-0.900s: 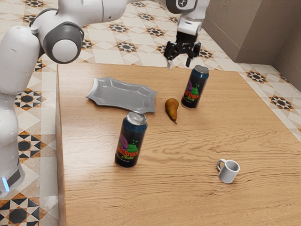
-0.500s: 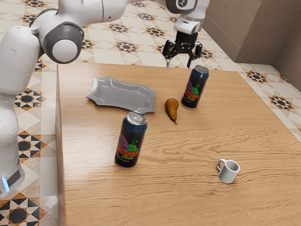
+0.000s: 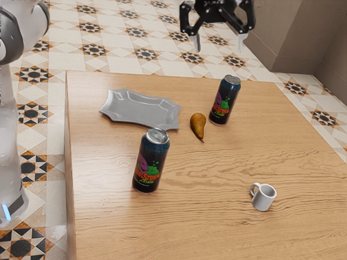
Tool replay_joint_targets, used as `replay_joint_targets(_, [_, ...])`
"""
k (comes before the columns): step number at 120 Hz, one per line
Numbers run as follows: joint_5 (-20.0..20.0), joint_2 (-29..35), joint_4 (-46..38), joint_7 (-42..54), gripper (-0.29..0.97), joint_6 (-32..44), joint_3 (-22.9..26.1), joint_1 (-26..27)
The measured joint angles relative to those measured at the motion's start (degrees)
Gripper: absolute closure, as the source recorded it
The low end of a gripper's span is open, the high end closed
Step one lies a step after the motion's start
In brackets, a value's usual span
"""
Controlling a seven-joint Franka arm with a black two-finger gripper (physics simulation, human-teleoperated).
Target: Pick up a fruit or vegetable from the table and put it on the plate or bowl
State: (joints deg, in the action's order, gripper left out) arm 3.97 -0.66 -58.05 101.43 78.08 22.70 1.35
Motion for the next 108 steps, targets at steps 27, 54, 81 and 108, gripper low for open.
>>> replay_joint_targets(27, [-5.07,-12.95,-1.21,-1.13,0.00,-2.41,-3.24,-3.98])
replay_joint_targets(54, [-6.29,-19.96,-4.63,-4.56,0.00,-3.30,-11.78,-4.58])
replay_joint_targets(81, [-6.57,-21.15,-4.16,-5.11,0.00,0.04,-13.38,-10.67])
replay_joint_targets(108, [-6.56,-21.23,-4.21,-5.26,0.00,1.64,-13.32,-18.70])
